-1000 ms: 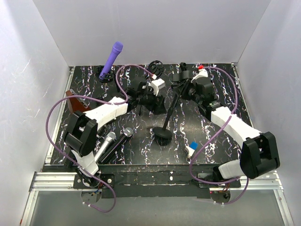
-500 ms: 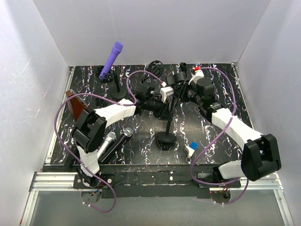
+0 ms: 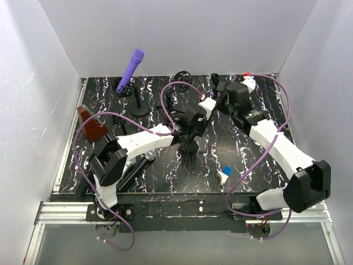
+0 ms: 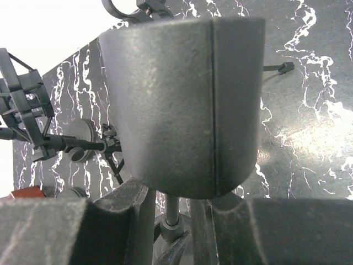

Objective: Remove the microphone from the stand

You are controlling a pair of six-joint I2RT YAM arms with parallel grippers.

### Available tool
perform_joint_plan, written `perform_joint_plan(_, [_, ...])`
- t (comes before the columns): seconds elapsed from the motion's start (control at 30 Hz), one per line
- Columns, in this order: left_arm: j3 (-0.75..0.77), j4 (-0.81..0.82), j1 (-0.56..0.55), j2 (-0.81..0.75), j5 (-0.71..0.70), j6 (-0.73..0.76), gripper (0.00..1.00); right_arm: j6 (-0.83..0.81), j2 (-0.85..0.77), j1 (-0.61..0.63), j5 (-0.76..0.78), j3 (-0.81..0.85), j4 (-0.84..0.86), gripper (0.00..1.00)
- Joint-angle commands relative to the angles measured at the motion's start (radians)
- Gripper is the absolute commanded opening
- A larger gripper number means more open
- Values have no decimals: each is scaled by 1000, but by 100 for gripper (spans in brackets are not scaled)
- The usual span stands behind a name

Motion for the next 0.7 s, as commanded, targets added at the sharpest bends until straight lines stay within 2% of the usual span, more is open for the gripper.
perform_joint_plan(0.0, [-33,39,26,-60,-63,93,0,-48,-9,12,10,-26,17,1])
perform_joint_plan(0.03, [-47,44,31,-71,-26,108,0,-78,-19,11,0,-43,44,1])
perform_joint_plan(0.07, [-59,47,37,-83,24,119,4,-106,-29,11,-22,-57,69,1])
perform_joint_plan(0.2, [-102,58,73,-136,254,202,55,-291,-84,8,-167,-129,226,1])
perform_joint_plan(0.27, [-107,44,84,-156,368,231,65,-362,-117,11,-209,-155,258,1])
perform_joint_plan(0.37, [-109,23,100,-186,519,265,73,-479,-167,5,-254,-191,325,1])
perform_joint_plan(0.47, [-105,-14,109,-217,627,303,76,-589,-219,0,-281,-223,366,1])
perform_joint_plan(0.67, [-105,-82,123,-258,640,346,77,-746,-338,-40,-287,-318,448,1])
